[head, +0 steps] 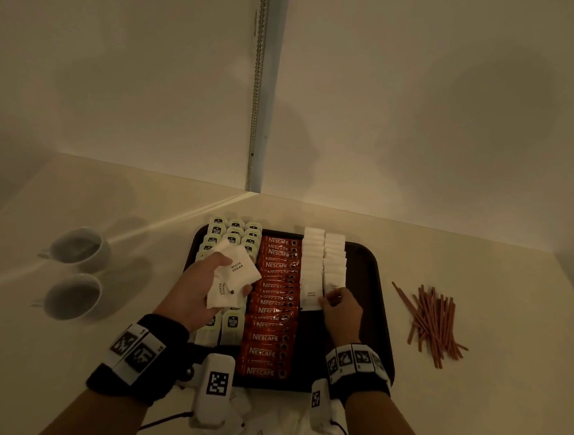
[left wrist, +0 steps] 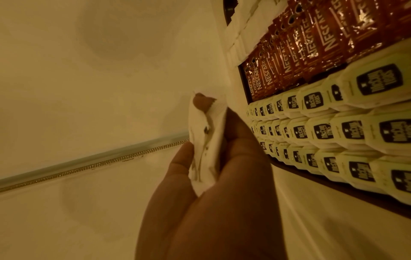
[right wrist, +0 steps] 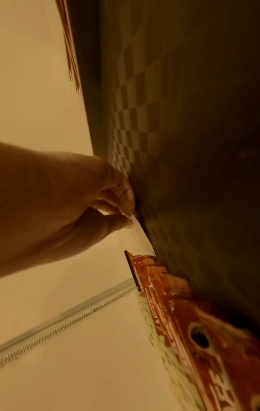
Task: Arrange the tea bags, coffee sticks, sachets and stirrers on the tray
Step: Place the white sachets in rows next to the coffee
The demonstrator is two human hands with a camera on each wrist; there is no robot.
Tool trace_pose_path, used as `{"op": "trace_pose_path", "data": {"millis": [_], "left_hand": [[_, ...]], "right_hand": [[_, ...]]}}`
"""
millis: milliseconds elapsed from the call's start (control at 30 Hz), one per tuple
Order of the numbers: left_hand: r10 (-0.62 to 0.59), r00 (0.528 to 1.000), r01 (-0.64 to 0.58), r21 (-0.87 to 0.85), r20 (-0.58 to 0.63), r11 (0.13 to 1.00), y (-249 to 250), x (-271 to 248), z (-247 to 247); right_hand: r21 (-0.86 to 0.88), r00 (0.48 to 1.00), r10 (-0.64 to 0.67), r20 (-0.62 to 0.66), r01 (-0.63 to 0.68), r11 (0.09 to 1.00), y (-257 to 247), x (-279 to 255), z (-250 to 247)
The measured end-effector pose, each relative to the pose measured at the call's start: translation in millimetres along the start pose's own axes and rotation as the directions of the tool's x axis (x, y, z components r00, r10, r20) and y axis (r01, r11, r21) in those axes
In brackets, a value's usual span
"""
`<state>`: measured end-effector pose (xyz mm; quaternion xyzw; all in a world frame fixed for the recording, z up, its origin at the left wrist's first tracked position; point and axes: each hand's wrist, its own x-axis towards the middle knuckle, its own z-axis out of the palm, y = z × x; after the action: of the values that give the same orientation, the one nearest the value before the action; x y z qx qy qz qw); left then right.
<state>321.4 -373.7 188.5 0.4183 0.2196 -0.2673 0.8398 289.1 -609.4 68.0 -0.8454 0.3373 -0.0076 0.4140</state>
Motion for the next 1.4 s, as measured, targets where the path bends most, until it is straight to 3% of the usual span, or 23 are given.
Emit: {"op": "trace_pose_path", "data": {"millis": [100, 200, 300, 367, 400, 533, 733, 900, 1000, 1167, 1267, 1400], "left_hand": [[0.027, 1.0, -0.027, 0.019, -0.004, 0.999, 0, 1, 0], [0.069, 0.998, -0.067, 0.081, -0.013, 0.994, -1, 1, 1], [0.135, 0.991, -0.133, 0.13, -0.001, 0.982, -2, 2, 7], [0.172, 0.985, -0.169, 0.18, -0.003, 0.969, 0, 2, 12], [0.186, 0.983, -0.181, 0.207, -0.003, 0.961, 0, 3, 14], [0.25, 0.968, -0.245, 0.317, 0.024, 0.916, 4, 5, 13], [0.316, 0.945, -0.323, 0.409, 0.085, 0.854, -2, 5, 12], [0.269, 0.96, -0.28, 0.363, 0.083, 0.889, -5, 3, 18], [0.202, 0.977, -0.214, 0.279, 0.072, 0.936, -3, 3, 14], [0.205, 0.978, -0.207, 0.25, 0.033, 0.946, 1, 6, 0], [0.2, 0.979, -0.205, 0.226, 0.043, 0.952, 3, 7, -4], [0.177, 0.982, -0.186, 0.193, 0.059, 0.963, 4, 7, -5]], "right_hand": [[-0.01, 1.0, -0.026, -0.009, 0.026, 1.0, -6, -4, 0], [0.151, 0.99, -0.132, 0.059, 0.122, 0.981, -36, -18, -7], [0.425, 0.886, -0.296, 0.358, 0.128, 0.896, -80, -45, -12], [0.501, 0.819, -0.383, 0.427, 0.139, 0.855, -99, -58, -12], [0.519, 0.809, -0.409, 0.422, 0.154, 0.841, -104, -62, -11], [0.559, 0.842, -0.424, 0.332, 0.187, 0.808, -109, -63, -10], [0.639, 0.866, -0.388, 0.316, 0.108, 0.762, -107, -60, -15], [0.69, 0.879, -0.396, 0.267, 0.112, 0.715, -97, -55, -25], [0.647, 0.919, -0.348, 0.185, 0.153, 0.747, -79, -44, -41], [0.415, 0.987, -0.143, 0.076, 0.099, 0.904, -25, -14, -57], [0.205, 0.995, -0.023, 0.092, 0.004, 0.979, 6, 4, -54], [-0.032, 0.989, 0.063, 0.136, -0.059, 0.998, 31, 20, -44]]}}
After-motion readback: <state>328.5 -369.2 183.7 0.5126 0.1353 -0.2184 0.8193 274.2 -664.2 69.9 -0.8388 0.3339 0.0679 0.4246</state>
